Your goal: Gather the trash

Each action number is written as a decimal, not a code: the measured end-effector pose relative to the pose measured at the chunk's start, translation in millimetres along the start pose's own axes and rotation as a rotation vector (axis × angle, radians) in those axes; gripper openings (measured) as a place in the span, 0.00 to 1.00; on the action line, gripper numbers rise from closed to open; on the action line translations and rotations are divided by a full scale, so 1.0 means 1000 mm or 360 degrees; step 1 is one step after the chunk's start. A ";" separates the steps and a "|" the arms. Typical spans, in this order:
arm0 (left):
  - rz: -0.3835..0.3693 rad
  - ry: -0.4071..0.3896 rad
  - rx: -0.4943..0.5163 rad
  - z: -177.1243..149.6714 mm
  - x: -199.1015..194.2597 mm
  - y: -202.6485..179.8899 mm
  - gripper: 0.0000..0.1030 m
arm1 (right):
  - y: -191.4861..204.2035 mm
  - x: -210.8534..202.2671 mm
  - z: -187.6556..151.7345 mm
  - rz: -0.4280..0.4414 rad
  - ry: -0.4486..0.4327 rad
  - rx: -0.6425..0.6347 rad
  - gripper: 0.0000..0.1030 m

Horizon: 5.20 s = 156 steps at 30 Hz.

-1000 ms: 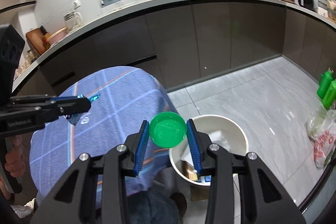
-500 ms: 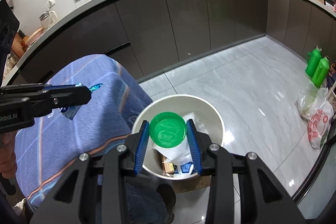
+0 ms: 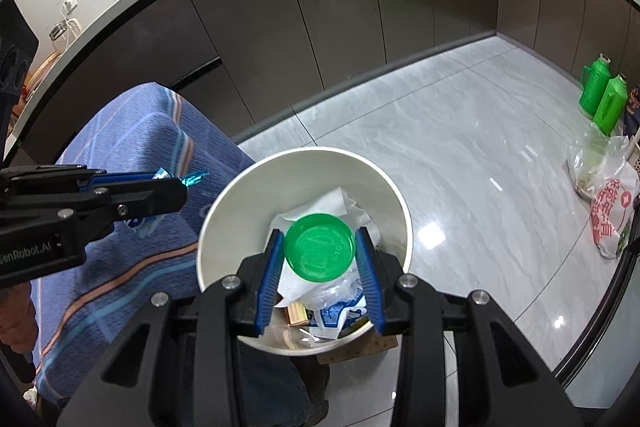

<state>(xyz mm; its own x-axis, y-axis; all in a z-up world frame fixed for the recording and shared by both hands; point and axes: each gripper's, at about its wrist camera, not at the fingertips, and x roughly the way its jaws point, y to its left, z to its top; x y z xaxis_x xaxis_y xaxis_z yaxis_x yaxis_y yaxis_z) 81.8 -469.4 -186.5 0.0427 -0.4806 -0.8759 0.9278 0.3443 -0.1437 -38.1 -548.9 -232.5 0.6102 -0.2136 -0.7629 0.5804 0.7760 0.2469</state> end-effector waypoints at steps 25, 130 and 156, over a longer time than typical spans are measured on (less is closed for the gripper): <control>0.0178 -0.0135 -0.0105 0.010 -0.010 0.006 0.92 | -0.004 0.015 -0.014 0.0009 -0.0020 -0.0096 0.97; 0.0955 -0.0658 -0.0951 -0.250 -0.363 0.108 0.92 | 0.298 -0.206 0.007 0.0203 -0.0322 -0.0769 0.97; 0.0947 -0.0658 -0.0954 -0.250 -0.364 0.108 0.92 | 0.296 -0.203 0.012 0.0222 -0.0309 -0.0768 0.97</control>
<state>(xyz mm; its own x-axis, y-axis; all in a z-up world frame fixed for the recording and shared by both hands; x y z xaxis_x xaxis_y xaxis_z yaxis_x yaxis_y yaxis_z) 73.7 -56.1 1.5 0.6834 -0.3011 -0.6651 0.3709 0.9279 -0.0390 16.1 -282.7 2.7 0.7787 -0.1596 -0.6068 0.2010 0.9796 0.0003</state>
